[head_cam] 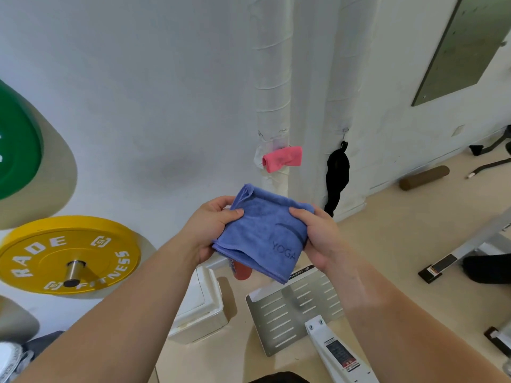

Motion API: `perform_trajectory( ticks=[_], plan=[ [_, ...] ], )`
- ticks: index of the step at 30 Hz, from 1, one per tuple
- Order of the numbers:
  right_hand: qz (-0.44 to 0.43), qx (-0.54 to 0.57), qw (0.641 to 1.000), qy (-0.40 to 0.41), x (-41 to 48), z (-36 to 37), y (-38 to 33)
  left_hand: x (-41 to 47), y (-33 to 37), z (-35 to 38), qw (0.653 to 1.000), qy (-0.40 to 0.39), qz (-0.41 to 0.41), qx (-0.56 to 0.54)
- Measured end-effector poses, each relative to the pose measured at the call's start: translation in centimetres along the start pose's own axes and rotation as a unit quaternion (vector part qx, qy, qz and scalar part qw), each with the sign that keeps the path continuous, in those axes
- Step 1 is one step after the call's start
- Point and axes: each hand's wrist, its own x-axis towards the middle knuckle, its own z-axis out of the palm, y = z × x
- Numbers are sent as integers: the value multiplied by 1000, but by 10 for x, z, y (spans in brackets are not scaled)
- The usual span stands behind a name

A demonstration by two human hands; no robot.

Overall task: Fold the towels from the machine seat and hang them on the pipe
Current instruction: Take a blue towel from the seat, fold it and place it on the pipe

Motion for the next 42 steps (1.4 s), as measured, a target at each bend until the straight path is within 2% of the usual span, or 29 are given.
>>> perform_trajectory(
  ticks=[2,4,7,8,9,10,12,13,14,22,24,28,32,34,36,39,42],
  plan=[
    [-9,-84,996,-31,-1,-6,-2,6,-5,1,998,25,-45,19],
    [-9,-153,982,-106,-4,-13,-13,10,-6,1,996,24,-84,25],
    [31,-80,963,-255,-8,-28,-42,9,1,0,993,-39,-107,33],
    [31,-90,953,-289,-12,-31,-53,10,4,-1,992,-69,-100,23],
    [9,-145,940,-307,-16,-33,-62,11,7,-2,991,-98,-86,10],
    [-31,-232,919,-318,-19,-33,-70,12,11,-2,991,-117,-70,1],
    [-131,-419,836,-330,-23,-28,-76,14,19,0,990,-131,-52,10],
    [-178,-477,793,-335,-23,-26,-74,15,22,2,989,-134,-50,21],
    [-211,-504,766,-337,-21,-24,-71,16,24,3,989,-136,-50,29],
    [-278,-575,706,-307,-16,-37,-58,17,26,5,984,-163,-53,51],
    [-266,-556,723,-313,-15,-41,-63,16,24,9,981,-164,-40,98],
    [-182,-438,819,-322,-4,-51,-62,14,21,26,980,-88,52,169],
    [-70,-271,921,-271,11,-48,-39,7,17,42,971,-17,122,204],
    [-48,-215,952,-211,15,-33,-30,8,11,48,967,17,150,204],
    [-76,-197,968,-132,20,-15,-23,13,4,53,965,51,169,194],
    [-145,-234,961,-12,33,14,-15,30,0,55,962,133,176,163],
    [-146,-200,966,69,52,44,-11,51,4,47,956,223,166,98]
  ],
)
